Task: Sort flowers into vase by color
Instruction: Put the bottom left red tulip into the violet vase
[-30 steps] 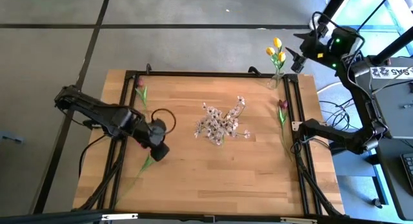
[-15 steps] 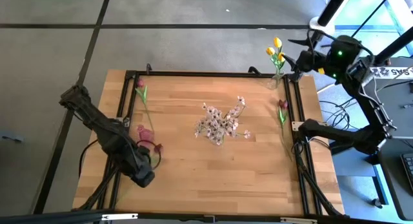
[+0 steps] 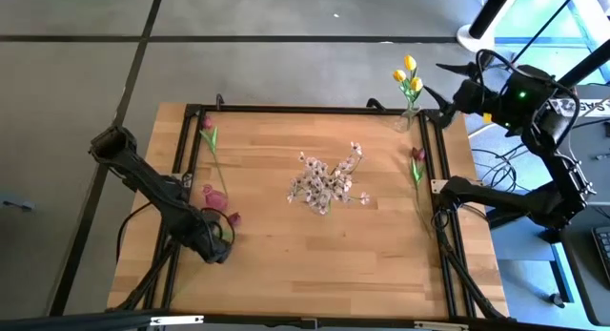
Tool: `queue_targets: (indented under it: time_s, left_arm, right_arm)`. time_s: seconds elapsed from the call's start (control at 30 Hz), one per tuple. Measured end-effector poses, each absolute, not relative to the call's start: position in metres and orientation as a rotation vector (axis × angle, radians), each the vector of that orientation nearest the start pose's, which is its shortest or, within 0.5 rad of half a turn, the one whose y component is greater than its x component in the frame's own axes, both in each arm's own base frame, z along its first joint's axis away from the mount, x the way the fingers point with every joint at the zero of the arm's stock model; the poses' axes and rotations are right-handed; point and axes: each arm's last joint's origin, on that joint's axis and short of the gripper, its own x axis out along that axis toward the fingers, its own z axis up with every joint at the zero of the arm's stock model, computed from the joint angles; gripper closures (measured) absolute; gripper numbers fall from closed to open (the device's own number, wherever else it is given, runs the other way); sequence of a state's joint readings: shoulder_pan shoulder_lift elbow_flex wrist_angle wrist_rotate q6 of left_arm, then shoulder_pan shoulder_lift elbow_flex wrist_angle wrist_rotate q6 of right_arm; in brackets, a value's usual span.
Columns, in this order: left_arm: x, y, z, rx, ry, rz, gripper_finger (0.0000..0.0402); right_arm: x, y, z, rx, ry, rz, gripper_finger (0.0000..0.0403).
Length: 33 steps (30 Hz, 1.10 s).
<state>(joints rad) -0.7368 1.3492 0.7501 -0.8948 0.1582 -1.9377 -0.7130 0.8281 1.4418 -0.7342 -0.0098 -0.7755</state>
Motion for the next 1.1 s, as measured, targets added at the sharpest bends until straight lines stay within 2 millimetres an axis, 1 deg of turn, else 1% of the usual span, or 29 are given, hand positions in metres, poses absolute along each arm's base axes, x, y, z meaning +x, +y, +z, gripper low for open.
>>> queue_targets:
  time_s: [0.1, 0.23, 0.37, 0.47, 0.57, 0.63, 0.7, 0.73, 0.77, 0.83, 0.9, 0.97, 1.03, 1.1]
  left_arm:
    - [0.152, -0.141, 0.166, -1.034, 1.425, 0.813, 0.0248]
    - [0.149, -0.139, 0.148, -0.947, 1.449, 0.893, 0.0248]
    - [0.16, -0.147, 0.137, -0.885, 1.409, 0.786, 0.0248]
    - [0.163, -0.149, 0.13, -0.852, 1.422, 0.805, 0.0253]
    - [0.164, -0.151, 0.13, -0.843, 1.41, 0.819, 0.0282]
    - [0.165, -0.152, 0.131, -0.846, 1.378, 0.815, 0.0316]
    - [0.167, -0.153, 0.135, -0.844, 1.339, 0.808, 0.0358]
    - [0.169, -0.154, 0.138, -0.84, 1.319, 0.804, 0.0378]
    - [0.17, -0.155, 0.14, -0.823, 1.29, 0.8, 0.0387]
    - [0.18, -0.158, 0.152, -0.779, 1.204, 0.77, 0.0391]
    - [0.19, -0.165, 0.17, -0.745, 1.109, 0.721, 0.0393]
    - [0.199, -0.17, 0.189, -0.67, 0.999, 0.683, 0.0396]
    - [0.211, -0.174, 0.212, -0.606, 0.834, 0.645, 0.0397]
    - [0.217, -0.174, 0.236, -0.516, 0.67, 0.621, 0.0397]
  right_arm:
    - [0.078, -0.068, 0.476, -0.633, 0.363, -0.641, 0.0142]
    - [0.077, -0.066, 0.475, -0.55, 0.348, -0.647, 0.0142]
    - [0.076, -0.066, 0.471, -0.494, 0.367, -0.642, 0.0142]
    - [0.075, -0.065, 0.469, -0.454, 0.377, -0.641, 0.0142]
    - [0.075, -0.065, 0.467, -0.443, 0.393, -0.636, 0.0142]
    - [0.074, -0.064, 0.467, -0.439, 0.399, -0.634, 0.0142]
    - [0.074, -0.064, 0.467, -0.438, 0.401, -0.635, 0.0142]
    - [0.074, -0.064, 0.466, -0.438, 0.402, -0.636, 0.0142]
    - [0.074, -0.064, 0.466, -0.437, 0.404, -0.637, 0.0142]
    - [0.074, -0.064, 0.466, -0.438, 0.406, -0.643, 0.0142]
    - [0.073, -0.064, 0.466, -0.439, 0.414, -0.666, 0.0142]
    - [0.071, -0.064, 0.466, -0.443, 0.421, -0.69, 0.0142]
    - [0.071, -0.064, 0.466, -0.442, 0.429, -0.696, 0.0142]
    - [0.071, -0.064, 0.466, -0.442, 0.429, -0.697, 0.0142]
